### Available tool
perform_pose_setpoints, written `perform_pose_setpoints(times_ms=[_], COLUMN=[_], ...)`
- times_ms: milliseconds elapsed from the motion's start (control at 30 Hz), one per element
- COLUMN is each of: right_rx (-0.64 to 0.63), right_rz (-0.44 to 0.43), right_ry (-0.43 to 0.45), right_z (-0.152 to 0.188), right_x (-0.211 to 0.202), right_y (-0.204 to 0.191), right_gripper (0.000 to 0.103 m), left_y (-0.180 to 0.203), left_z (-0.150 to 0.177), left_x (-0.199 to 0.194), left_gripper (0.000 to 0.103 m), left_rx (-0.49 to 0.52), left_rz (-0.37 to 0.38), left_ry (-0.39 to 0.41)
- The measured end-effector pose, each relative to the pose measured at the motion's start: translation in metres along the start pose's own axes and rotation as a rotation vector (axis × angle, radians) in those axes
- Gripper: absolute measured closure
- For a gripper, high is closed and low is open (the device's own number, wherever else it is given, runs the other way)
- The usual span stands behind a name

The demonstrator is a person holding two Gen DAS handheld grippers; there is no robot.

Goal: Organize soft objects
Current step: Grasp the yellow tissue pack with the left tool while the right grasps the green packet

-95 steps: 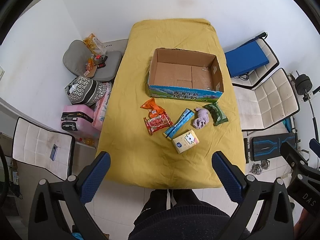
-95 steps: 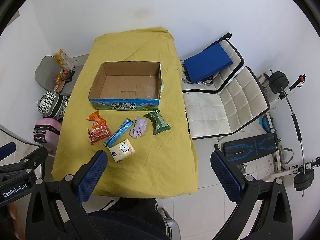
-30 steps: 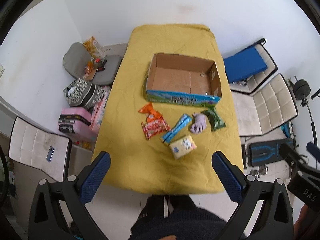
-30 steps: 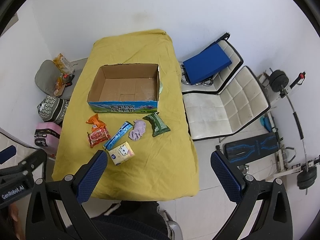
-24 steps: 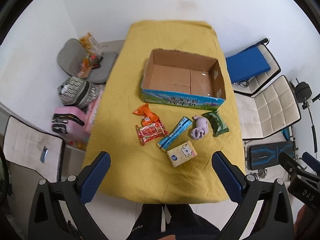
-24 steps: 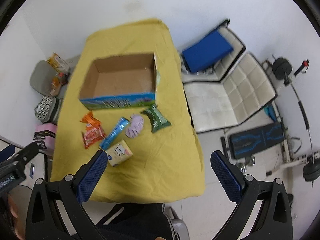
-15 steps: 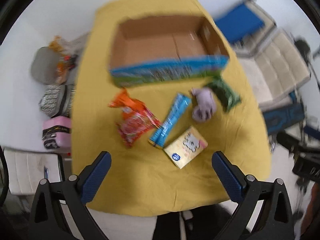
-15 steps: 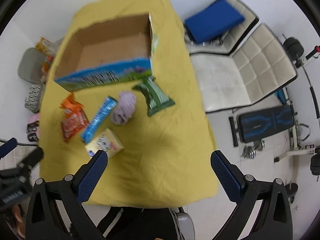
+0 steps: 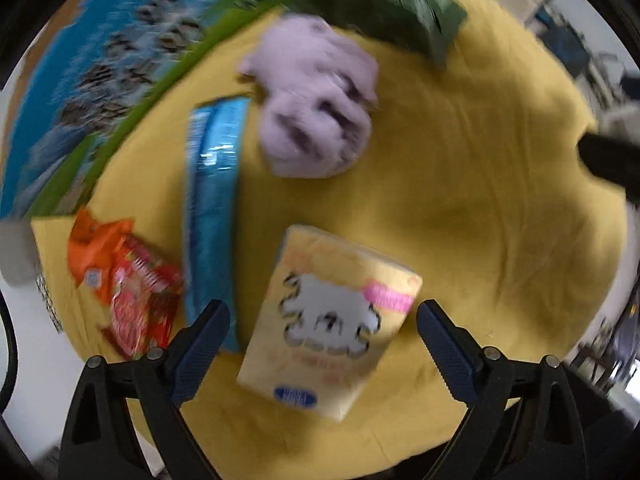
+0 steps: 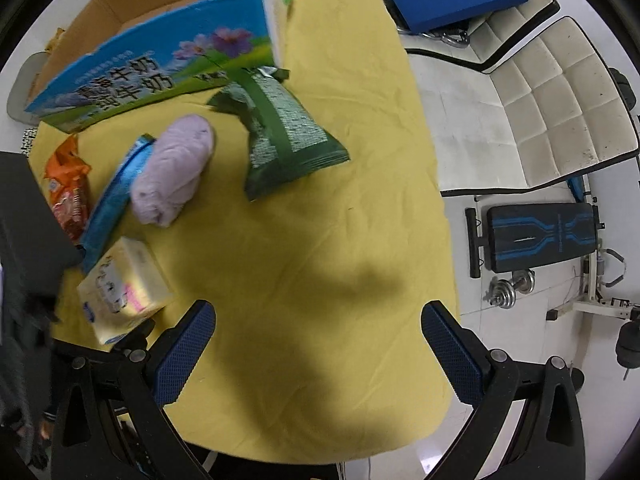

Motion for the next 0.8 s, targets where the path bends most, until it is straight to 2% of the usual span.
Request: perform_pose_setpoints(times_ms=[33, 167, 333, 433, 533, 600, 667, 733, 800], right_rx=[-0.001, -0.004, 0.006, 0.015, 0.019, 0.005, -0.005, -0.010, -0.003], right_rz=[-0.006, -0.028, -0.068, -0.096, -0.105, -0.110, -0.134, -0.130, -0.133], right_ry=[-0.004, 0.003, 0.032, 0.064, 0.054, 0.021, -0.039, -0.061, -0.061], right_z=[-0.003, -0.019, -0.056, -0.093, -0.120, -0.135, -0.143, -0.144, -0.140], right_x=[0.003, 0.010, 0.012, 0.018, 0.031, 0.047, 0.066, 0.073, 0.068], right_y=[0.001, 0.005, 0.001, -0.004, -0.010, -0.015, -0.020, -0.022, -0.022], right_gripper=[0.000, 0.000, 0.000, 0.004, 0.017, 0.036, 0.050, 0.052, 0.062], left_y=[0.000, -0.014, -0.053, -0.074, -0.087, -0.089, -0.087, -0.084, -0.085], left_z=[0.000, 0.003, 0.023, 0.040, 0.051, 0.056, 0.049, 0.055, 0.060], left_x=[0.005, -0.002, -0.025, -0.026, -0.018, -0.014, -0.009, -0.006, -0.007], left_gripper=[0.030, 0.034, 0.037, 0.037, 0.037, 0.036, 0.036, 0.036, 0.036], left_rx=[-0.010, -0.154, -0.508, -0.697, -0.785, -0.786, -0.772, -0.750, -0.744], left_rz=[0.028, 0.123, 0.203, 0.246, 0.291, 0.307, 0.310, 0.310, 0.311], left_ry=[-0.012, 0.010, 0.074, 0.076, 0.049, 0.034, 0.012, -0.014, -0.022])
Point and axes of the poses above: each gripper's, at about its wrist camera, not at the fingertips, and x roughly the way its jaws point, y to its right, z to its underside, the point moved 6 cm from there along x, roughly the way its jaws point
